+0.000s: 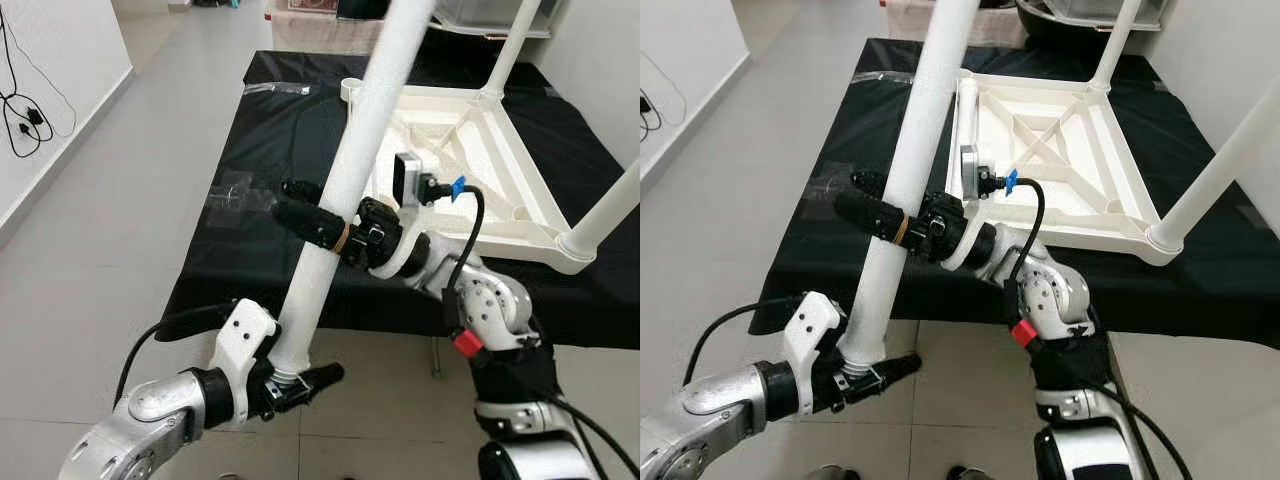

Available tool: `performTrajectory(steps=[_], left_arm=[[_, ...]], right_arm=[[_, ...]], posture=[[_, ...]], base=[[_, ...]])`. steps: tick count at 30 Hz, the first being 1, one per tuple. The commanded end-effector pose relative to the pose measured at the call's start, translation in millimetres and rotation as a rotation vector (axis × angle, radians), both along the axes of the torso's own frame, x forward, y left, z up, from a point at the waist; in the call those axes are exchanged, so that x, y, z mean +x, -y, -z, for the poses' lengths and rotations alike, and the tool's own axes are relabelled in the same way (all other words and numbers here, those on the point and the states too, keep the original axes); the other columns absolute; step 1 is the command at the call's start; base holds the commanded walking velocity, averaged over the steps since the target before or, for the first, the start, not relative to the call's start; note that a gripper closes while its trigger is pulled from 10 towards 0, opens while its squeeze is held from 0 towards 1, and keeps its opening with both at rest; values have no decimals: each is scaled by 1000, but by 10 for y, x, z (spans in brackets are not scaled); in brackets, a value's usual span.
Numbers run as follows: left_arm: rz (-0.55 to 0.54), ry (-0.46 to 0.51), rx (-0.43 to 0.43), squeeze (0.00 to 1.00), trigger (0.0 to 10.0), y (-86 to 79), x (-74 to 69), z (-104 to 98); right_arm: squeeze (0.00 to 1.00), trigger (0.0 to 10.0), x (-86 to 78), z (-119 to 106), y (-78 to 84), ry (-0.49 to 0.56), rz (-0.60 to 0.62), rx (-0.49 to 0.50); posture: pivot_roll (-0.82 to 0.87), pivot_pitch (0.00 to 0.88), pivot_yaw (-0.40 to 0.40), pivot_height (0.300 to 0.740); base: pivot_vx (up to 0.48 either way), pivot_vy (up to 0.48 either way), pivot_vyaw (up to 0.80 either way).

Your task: Building children table

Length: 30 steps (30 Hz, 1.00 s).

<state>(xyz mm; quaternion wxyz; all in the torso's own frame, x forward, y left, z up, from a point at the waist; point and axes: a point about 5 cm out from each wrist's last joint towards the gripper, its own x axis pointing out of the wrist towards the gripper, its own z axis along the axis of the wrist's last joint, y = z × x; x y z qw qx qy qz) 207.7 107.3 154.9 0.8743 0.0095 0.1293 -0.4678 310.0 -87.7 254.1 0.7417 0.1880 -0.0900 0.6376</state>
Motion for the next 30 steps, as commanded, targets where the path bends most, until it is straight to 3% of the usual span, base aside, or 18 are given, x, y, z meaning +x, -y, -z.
performTrajectory(steps=[1, 6, 8, 15, 18, 21, 30], left_arm=[[19, 57, 22, 0, 10000, 34, 14, -19], [-31, 73, 0, 0, 10000, 11, 83, -49], [-24, 41, -52, 0, 10000, 16, 75, -72], [226, -155, -173, 0, 10000, 111, -248, -35], [226, -155, -173, 0, 10000, 111, -248, -35], [293, -252, -293, 0, 10000, 143, -327, -43], [354, -352, -424, 0, 10000, 95, -368, -114]], right_arm=[[0, 10000, 70, 23, 6, -3, 78, -50], [0, 10000, 63, 36, 19, -15, 81, -54], [0, 10000, 11, 44, 51, -53, 12, -20], [0, 10000, -79, 64, 119, -117, -225, 60], [0, 10000, -79, 64, 119, -117, -225, 60], [0, 10000, -89, -9, 74, -108, -290, 102], [0, 10000, -241, -50, 46, -133, -428, 145]], posture=[[137, 100, -37, 740], [137, 100, -37, 740], [133, 94, -37, 740], [142, 87, -35, 740], [142, 87, -35, 740], [141, 96, -32, 740], [138, 110, -30, 740]], base=[[0, 0, 0], [0, 0, 0], [0, 0, 0], [0, 0, 0], [0, 0, 0], [0, 0, 0], [0, 0, 0]])
